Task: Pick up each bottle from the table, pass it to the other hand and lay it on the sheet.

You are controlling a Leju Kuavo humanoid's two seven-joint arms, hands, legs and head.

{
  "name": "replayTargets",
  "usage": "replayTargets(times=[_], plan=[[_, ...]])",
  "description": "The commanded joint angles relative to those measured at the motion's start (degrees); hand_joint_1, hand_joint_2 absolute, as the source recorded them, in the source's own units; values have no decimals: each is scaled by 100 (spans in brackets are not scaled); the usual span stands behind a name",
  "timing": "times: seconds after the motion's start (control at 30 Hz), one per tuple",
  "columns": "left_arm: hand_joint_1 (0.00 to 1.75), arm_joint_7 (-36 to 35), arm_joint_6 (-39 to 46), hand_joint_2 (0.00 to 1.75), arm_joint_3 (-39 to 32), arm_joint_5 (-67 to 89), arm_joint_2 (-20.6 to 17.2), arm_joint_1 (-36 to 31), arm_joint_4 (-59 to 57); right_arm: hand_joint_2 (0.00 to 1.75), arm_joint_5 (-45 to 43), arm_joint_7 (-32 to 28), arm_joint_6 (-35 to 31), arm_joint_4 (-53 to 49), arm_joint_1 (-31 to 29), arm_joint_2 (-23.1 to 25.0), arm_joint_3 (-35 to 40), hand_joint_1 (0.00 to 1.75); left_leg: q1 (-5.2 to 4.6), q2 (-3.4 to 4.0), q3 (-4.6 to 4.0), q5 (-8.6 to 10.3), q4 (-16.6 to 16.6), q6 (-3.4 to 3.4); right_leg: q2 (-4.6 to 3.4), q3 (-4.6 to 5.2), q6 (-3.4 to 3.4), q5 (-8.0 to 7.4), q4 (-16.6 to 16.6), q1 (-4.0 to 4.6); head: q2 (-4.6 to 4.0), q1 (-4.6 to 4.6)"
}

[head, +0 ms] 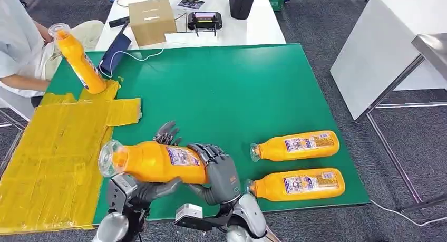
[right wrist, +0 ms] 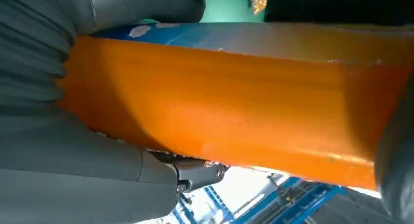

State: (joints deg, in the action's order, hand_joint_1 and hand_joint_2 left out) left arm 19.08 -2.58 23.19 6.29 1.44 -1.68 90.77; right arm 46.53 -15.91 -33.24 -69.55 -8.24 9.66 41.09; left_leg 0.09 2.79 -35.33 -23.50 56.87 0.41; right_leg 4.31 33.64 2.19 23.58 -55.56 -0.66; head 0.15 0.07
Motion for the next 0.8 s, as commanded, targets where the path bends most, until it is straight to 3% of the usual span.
replayTargets(times=[0.03, 0.4, 0.43, 0.47, 0.5, 0.8], plan=[[0, -50, -14, 175, 145, -69, -146, -260, -242, 175, -6, -65, 215, 734, -480, -206, 967, 175, 10, -24, 36, -11, -3, -5, -38, -39, -10, 10, 7, 1, 0, 0], [0, -16, 164, 175, 39, -184, -57, -204, -242, 175, -103, 63, 369, 910, -580, -227, 1161, 175, 8, -26, 30, -8, -7, -4, -23, -33, -8, 10, 9, 1, 0, 0], [31, -24, 234, 175, -8, -227, -17, -187, -246, 175, -104, 79, 362, 928, -586, -228, 1165, 175, 6, -21, 20, -5, -5, -3, -17, -23, -6, 6, 8, 1, 0, 0], [152, -22, 290, 175, -35, -247, 4, -181, -253, 175, -108, 89, 360, 939, -592, -227, 1169, 175, 8, -26, 34, -11, -4, -3, -28, -37, -9, 11, 8, 1, 0, 0], [175, -19, 341, 175, -34, -251, 8, -187, -268, 175, -115, 102, 355, 957, -600, -226, 1178, 175, 6, -23, 22, -4, -6, -3, -18, -23, -6, 6, 8, 0, 0, 0], [175, -11, 428, 175, -32, -232, 36, -217, -342, 175, -128, 114, 344, 977, -614, -220, 1177, 175, 11, -35, 32, -9, -3, -4, -21, -37, -8, 11, 10, 3, 0, 0]])
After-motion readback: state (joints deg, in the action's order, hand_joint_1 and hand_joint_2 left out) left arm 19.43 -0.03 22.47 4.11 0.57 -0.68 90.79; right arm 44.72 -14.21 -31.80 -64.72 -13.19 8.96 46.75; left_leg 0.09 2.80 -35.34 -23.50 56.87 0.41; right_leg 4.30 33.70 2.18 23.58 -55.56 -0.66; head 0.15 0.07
